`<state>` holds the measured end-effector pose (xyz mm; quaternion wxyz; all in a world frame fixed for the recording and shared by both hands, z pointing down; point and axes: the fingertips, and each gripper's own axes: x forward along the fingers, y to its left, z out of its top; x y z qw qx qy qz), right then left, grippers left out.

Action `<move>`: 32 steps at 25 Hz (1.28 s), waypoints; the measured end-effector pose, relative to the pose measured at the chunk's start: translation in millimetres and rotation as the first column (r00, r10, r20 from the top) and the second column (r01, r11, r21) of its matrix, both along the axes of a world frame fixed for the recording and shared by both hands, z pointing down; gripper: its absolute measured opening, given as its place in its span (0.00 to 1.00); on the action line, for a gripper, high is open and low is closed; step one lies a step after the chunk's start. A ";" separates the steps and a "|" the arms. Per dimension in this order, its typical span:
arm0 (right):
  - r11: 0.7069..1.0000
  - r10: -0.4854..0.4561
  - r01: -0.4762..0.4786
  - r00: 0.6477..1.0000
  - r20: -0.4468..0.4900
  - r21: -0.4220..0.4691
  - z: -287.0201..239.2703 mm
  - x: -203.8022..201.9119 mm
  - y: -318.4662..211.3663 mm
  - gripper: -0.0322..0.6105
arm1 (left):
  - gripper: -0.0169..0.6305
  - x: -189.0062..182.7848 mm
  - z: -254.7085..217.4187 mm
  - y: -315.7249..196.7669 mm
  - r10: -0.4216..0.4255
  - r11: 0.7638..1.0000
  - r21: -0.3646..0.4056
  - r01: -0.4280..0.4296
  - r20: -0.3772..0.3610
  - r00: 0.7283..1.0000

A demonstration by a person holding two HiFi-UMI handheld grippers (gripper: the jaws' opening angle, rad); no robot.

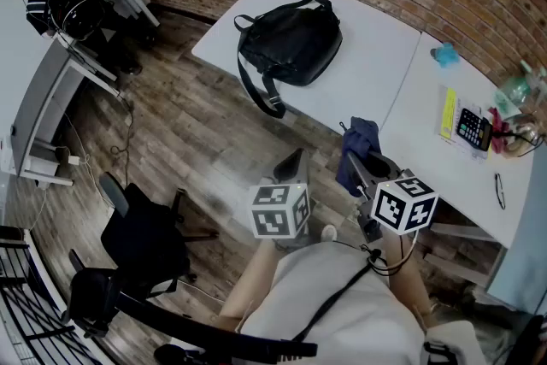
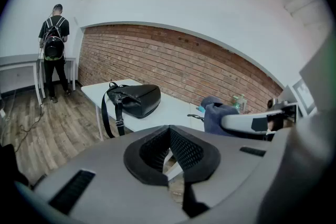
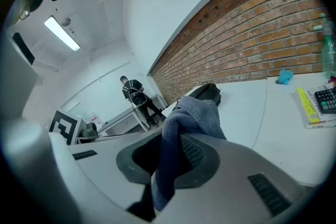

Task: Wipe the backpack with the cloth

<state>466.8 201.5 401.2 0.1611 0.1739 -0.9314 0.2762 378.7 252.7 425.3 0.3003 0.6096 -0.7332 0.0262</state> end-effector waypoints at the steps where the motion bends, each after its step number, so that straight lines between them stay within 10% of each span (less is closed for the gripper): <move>1: 1.000 0.001 -0.001 1.000 -0.001 0.001 0.2 -0.1 -0.1 0.12 | 0.03 -0.1 0.1 0.0 0.001 1.000 0.000 -0.001 0.000 1.000; 32: 0.993 0.100 -0.102 0.994 -0.050 -0.054 31.3 -40.5 -9.6 0.12 | 0.03 -67.3 46.1 40.9 -0.067 0.995 -0.075 0.059 -0.113 0.991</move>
